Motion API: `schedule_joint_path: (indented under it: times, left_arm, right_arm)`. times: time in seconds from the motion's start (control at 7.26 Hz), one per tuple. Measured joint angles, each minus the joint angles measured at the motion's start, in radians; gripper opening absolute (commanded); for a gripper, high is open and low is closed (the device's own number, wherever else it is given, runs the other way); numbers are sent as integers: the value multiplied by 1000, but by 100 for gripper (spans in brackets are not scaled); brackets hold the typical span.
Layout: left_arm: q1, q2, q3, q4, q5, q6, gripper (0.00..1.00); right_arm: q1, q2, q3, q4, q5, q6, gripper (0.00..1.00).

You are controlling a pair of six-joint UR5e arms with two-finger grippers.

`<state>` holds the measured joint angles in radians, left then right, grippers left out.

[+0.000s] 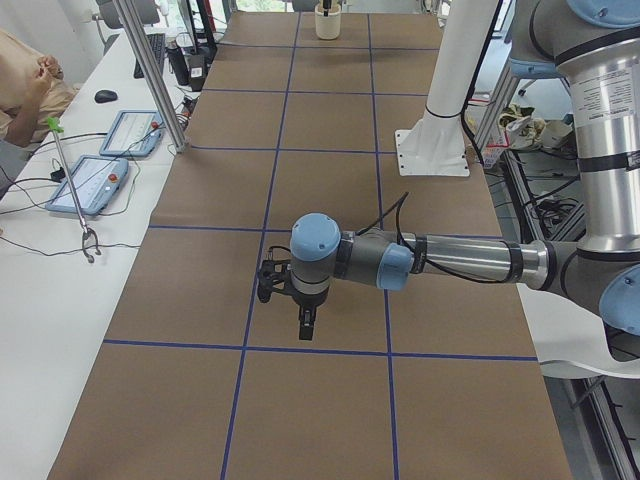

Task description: Left arm hands cup to right arm to dump lemon

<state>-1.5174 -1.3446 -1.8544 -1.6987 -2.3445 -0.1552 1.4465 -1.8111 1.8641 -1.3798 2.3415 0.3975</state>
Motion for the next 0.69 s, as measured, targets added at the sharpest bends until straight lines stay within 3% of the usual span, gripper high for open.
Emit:
schedule_joint_path:
  times: [0.69]
  left_arm:
    - [151,-20,2,-65,0,-90,100]
  right_arm:
    - [0,1,2,11,1,1,100]
